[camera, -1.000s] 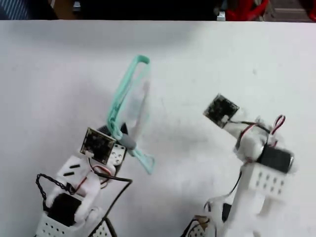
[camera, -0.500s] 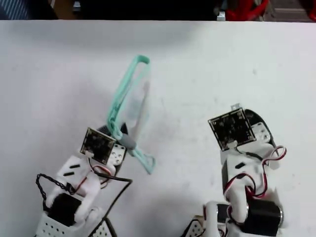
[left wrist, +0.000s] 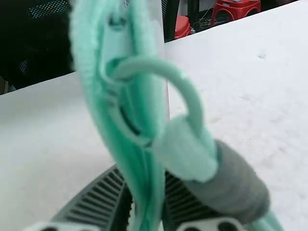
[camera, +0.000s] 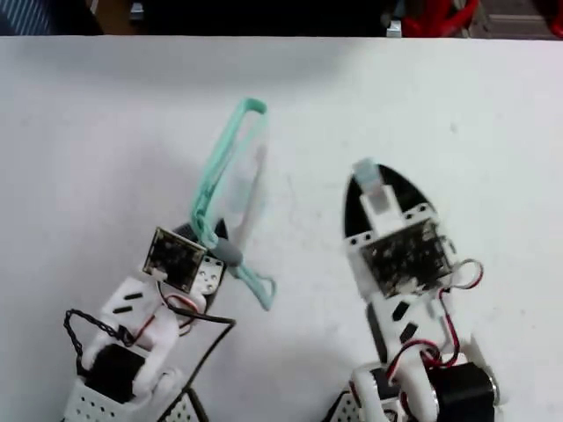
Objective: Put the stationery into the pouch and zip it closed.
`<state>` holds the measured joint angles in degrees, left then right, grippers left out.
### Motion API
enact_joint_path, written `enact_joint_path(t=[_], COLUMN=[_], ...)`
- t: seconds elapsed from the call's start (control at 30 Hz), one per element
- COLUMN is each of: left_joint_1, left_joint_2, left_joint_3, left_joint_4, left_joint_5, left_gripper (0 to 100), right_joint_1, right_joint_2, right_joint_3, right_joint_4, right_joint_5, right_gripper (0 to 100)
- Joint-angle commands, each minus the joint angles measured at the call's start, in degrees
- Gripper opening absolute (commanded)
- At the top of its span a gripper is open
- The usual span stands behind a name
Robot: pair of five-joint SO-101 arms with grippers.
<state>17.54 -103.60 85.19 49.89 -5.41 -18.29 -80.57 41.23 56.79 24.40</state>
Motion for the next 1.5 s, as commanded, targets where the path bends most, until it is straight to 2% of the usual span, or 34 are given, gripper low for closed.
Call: enact_joint_path(t=[0.0, 0.23, 0.47, 0.6, 0.77, 0.83, 0.93, 1.03, 1.13, 1.3, 1.47], left_joint_1=[1.0, 1.0, 1.0, 1.0, 0.9, 0.8, 0.7, 0.9, 0.9, 0.9, 0.9], left_joint_2=[-0.7, -0.7, -0.7, -0.7, -0.7, -0.7, -0.7, -0.7, -0.7, -0.7, -0.7], left_joint_3=[-0.4, -0.4, -0.4, -0.4, -0.4, -0.4, -0.4, -0.4, -0.4, -0.4, -0.4], left_joint_4=[-1.6, -1.6, -1.7, -1.7, -1.7, -1.7, -1.7, -1.7, -1.7, -1.7, -1.7], left_joint_5=[-0.5, -0.5, -0.5, -0.5, -0.5, -0.5, -0.5, -0.5, -0.5, -0.5, -0.5], left_gripper=[3, 3, 3, 3, 3, 3, 3, 3, 3, 3, 3], right_joint_1=[-5.4, -14.1, -17.9, -19.3, -18.9, -18.0, -15.7, -11.4, -9.6, -10.8, -14.3], right_joint_2=[-0.2, 4.8, 29.7, 42.5, 56.1, 60.0, 63.3, 63.9, 63.8, 60.6, 59.3], right_joint_3=[-4.8, -12.3, -33.6, -46.3, -54.9, -55.1, -54.7, -52.1, -48.6, -42.9, -35.7], right_joint_4=[-1.5, -3.9, -0.1, -0.2, -2.8, -3.9, -3.5, -4.1, -5.1, -6.1, -13.6], right_joint_5=[-0.4, -0.5, -10.5, -11.4, -12.0, -12.3, -17.0, -21.2, -22.1, -22.1, -22.0], right_gripper=[1.7, 1.7, 1.7, 1.7, 1.7, 1.7, 1.7, 1.7, 1.7, 1.7, 1.7])
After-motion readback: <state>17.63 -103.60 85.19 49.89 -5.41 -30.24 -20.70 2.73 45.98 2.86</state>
